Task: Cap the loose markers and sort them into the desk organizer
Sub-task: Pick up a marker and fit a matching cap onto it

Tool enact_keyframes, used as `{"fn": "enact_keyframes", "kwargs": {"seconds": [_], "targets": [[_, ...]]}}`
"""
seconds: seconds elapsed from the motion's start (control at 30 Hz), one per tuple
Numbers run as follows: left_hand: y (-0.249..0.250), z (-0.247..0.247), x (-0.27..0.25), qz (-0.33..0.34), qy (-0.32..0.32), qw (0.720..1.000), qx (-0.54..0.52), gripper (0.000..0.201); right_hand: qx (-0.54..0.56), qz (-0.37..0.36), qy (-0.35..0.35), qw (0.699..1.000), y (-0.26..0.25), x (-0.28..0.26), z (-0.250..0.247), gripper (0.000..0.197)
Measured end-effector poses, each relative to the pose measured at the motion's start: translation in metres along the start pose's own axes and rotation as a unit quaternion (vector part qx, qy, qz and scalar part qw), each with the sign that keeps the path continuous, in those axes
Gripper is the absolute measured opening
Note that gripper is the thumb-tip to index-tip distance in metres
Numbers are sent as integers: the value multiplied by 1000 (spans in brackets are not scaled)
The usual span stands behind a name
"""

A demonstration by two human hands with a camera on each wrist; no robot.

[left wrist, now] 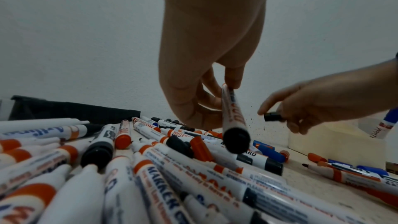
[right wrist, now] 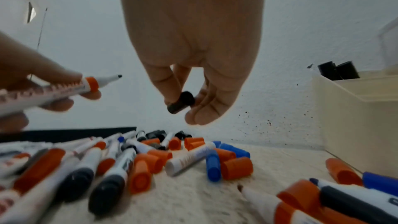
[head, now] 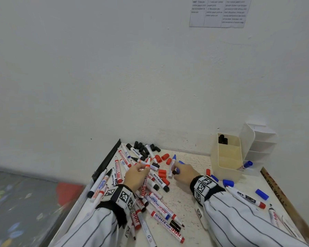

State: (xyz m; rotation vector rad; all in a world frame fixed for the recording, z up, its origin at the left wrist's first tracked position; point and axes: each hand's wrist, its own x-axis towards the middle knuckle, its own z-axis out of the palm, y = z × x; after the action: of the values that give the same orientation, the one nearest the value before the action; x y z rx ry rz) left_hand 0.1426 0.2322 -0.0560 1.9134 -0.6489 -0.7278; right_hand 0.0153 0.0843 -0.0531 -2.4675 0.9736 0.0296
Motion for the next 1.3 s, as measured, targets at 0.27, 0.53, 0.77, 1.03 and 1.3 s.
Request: {"fn": "enact_keyframes", "kwargs": {"seconds": [0.27, 0.53, 0.77, 1.03, 1.3], "targets": [[4, 6, -7, 39, -65, 997, -11, 29, 137, -86, 116, 980, -18, -12, -18, 27], [2, 13, -19, 55, -83, 995, -26, 24, 120, -168, 145, 968, -16, -29, -9, 25], [3, 14, -26, 83, -126, 988, 42, 25, 96, -182, 92, 974, -10, -41, -7, 25], [8, 16, -47, 235, -32, 958, 163, 21, 187, -57, 118, 974, -8, -53, -3, 48], [20, 21, -60, 272, -35, 921, 278, 26, 260, -38, 147, 953, -15, -58, -5, 42]]}}
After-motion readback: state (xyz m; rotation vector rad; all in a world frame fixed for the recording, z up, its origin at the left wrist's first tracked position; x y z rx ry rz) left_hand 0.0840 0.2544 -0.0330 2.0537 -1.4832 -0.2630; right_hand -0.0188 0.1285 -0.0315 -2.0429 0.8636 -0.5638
